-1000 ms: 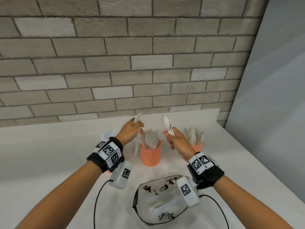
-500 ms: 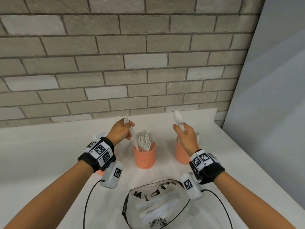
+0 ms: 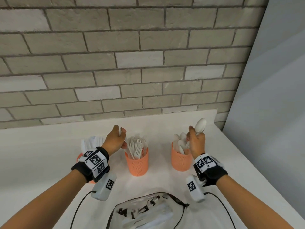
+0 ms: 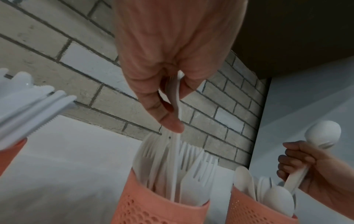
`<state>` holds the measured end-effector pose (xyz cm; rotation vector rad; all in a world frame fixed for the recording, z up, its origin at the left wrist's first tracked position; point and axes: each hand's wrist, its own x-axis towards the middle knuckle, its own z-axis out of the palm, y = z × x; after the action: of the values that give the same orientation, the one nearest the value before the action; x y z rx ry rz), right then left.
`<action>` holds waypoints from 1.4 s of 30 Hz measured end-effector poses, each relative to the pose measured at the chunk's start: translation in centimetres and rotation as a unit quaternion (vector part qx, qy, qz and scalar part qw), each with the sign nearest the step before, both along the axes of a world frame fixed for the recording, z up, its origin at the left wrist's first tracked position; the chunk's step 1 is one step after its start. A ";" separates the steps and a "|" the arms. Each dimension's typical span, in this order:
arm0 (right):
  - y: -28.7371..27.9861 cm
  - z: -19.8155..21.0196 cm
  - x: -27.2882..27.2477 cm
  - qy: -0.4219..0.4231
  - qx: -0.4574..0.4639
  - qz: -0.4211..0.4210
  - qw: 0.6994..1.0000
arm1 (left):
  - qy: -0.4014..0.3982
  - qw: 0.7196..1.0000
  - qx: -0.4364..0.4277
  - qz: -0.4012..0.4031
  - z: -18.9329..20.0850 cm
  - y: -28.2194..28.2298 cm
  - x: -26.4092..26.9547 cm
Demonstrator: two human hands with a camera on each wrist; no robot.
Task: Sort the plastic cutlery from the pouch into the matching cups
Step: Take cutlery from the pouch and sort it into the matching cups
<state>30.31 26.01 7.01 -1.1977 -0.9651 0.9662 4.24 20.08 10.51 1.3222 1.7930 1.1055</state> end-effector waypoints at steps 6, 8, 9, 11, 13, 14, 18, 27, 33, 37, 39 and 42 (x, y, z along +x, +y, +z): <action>0.4 -1.7 0.0 -0.216 0.025 -0.044 0.975 | 0.091 0.994 -0.027 -0.059 -1.2 -0.4 0.2; 0.3 -2.0 0.2 -0.298 0.020 -0.043 0.953 | 0.146 0.986 -0.017 -0.080 -1.6 -0.5 0.2; 0.2 -2.1 0.3 -0.318 0.012 -0.041 0.947 | 0.179 0.980 -0.011 -0.090 -1.8 -0.5 0.1; 0.2 -2.3 0.5 -0.347 -0.001 -0.027 0.938 | 0.257 0.960 0.005 -0.108 -2.2 -0.4 0.1; 0.4 -2.6 0.7 -0.364 0.013 -0.015 0.931 | 0.335 0.935 0.015 -0.118 -2.6 -0.3 0.1; 0.6 -2.7 0.8 -0.363 0.032 -0.011 0.931 | 0.365 0.922 0.014 -0.124 -2.9 -0.3 0.1; 0.7 -2.6 1.1 -0.293 0.093 0.017 0.951 | 0.458 0.882 0.023 -0.109 -3.9 -0.1 -0.6; 0.4 -1.5 1.7 -0.310 0.206 0.040 0.927 | 0.459 0.877 -0.006 -0.141 -5.7 0.3 -1.5; 0.3 -3.6 2.2 -0.436 0.169 0.052 0.882 | 0.436 0.886 -0.020 -0.156 -5.9 0.8 -0.6; 0.1 -3.8 1.9 -0.502 0.172 0.040 0.847 | 0.412 0.895 -0.001 -0.171 -5.8 1.3 0.6; 0.3 -3.1 1.7 -0.535 0.153 0.048 0.829 | 0.416 0.890 0.009 -0.186 -5.6 1.6 0.9; 0.7 -2.6 1.5 -0.605 0.112 0.103 0.781 | 0.434 0.875 0.003 -0.214 -5.4 1.9 0.9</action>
<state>31.76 26.70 4.41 -1.4987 -2.1871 0.0814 5.17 21.96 5.09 2.3124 1.8848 0.2485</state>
